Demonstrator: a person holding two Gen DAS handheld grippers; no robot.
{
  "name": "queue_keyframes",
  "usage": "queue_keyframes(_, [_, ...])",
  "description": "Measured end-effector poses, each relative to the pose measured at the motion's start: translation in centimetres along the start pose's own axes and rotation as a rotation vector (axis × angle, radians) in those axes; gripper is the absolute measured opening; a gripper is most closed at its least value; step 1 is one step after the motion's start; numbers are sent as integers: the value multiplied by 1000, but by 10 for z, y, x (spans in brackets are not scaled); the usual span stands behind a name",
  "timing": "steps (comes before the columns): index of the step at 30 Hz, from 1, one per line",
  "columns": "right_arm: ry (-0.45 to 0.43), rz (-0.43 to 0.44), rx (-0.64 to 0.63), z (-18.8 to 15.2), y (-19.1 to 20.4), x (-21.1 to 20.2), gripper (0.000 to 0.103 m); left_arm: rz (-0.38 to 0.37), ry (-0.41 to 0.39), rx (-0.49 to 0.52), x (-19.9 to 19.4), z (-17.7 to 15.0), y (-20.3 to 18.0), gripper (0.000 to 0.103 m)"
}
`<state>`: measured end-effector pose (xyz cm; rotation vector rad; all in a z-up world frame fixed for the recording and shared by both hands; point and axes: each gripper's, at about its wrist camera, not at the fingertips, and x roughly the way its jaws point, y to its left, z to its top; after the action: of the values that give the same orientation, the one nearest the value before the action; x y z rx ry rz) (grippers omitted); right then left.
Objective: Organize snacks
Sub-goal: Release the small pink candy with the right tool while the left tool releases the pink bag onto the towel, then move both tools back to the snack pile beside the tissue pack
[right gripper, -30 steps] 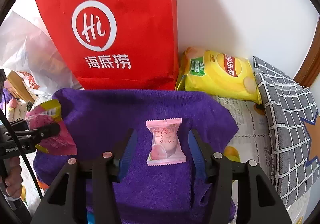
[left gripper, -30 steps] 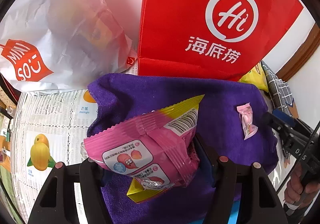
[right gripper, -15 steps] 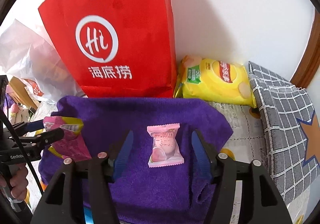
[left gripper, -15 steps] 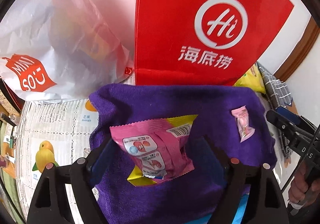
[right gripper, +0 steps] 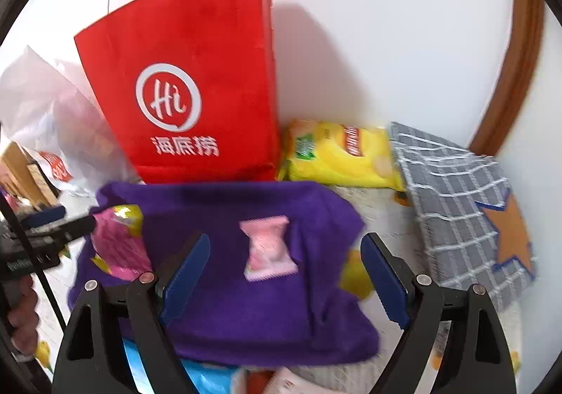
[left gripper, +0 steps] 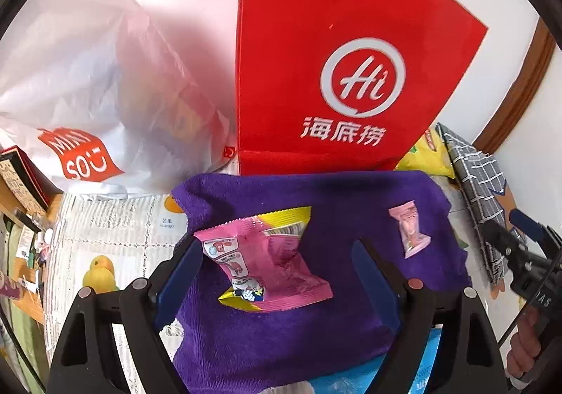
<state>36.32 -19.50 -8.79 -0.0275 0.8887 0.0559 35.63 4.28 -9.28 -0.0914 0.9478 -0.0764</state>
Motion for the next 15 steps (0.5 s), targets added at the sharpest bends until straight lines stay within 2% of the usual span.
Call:
queue_keyframes(6, [-22, 33, 64, -15, -14, -31, 87, 2, -94, 30, -38, -2, -10, 86])
queue_keyframes(11, [-65, -27, 34, -29, -17, -63, 87, -12, -95, -5, -58, -13, -10, 86])
queue_keyframes(15, [-72, -24, 30, -40, -21, -80, 87, -17, -103, -11, -75, -26, -10, 86])
